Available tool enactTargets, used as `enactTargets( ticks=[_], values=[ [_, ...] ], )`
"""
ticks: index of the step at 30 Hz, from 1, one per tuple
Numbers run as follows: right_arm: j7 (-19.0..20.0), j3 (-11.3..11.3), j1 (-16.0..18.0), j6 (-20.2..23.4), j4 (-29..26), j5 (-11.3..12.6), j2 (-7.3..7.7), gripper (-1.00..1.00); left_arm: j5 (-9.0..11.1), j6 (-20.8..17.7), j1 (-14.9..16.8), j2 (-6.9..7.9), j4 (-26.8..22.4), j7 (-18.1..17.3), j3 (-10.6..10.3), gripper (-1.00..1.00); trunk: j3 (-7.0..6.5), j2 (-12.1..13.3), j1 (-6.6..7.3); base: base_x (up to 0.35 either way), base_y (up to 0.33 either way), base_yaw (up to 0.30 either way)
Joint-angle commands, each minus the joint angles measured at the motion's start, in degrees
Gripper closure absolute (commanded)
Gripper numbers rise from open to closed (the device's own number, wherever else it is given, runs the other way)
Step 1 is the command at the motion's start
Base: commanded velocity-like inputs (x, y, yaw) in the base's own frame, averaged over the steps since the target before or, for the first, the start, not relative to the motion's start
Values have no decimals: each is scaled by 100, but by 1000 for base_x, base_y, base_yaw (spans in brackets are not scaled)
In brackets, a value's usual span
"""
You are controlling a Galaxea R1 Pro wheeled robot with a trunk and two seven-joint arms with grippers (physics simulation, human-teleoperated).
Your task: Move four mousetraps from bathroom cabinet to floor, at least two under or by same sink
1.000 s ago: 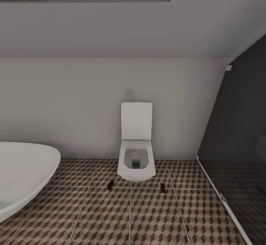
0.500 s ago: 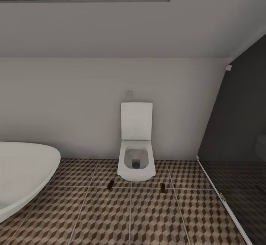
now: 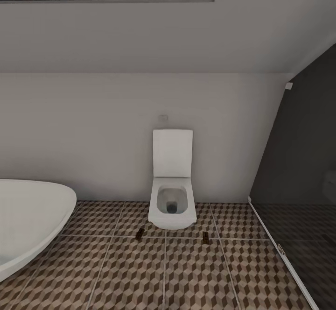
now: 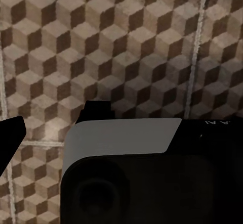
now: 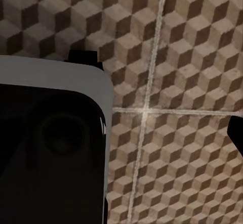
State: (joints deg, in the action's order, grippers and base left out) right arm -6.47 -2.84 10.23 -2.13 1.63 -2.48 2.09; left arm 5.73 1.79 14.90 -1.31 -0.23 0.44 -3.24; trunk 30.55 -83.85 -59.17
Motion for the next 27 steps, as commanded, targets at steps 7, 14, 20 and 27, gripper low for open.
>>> enactTargets(
  ticks=[7, 14, 20, 27],
  values=[
    [-28, -18, 11, -23, 14, -41, -2, -100, 64, -7, 4, 22, 5, 7, -39, -100, 5, -3, 0, 0, 0, 0],
    [-29, -10, 12, -24, 13, -62, 7, -100, 63, -30, 4, 51, 5, 27, -44, -100, 5, -3, 0, 0, 0, 0],
    [-30, -14, 10, -24, 13, -52, 5, -100, 54, -34, 4, 59, 2, 50, -52, -100, 5, -3, 0, 0, 0, 0],
    [-30, -15, 9, -25, 13, -42, 2, -100, 38, -30, 4, 61, -3, 59, -60, -100, 5, -3, 0, 0, 0, 0]
  ],
)
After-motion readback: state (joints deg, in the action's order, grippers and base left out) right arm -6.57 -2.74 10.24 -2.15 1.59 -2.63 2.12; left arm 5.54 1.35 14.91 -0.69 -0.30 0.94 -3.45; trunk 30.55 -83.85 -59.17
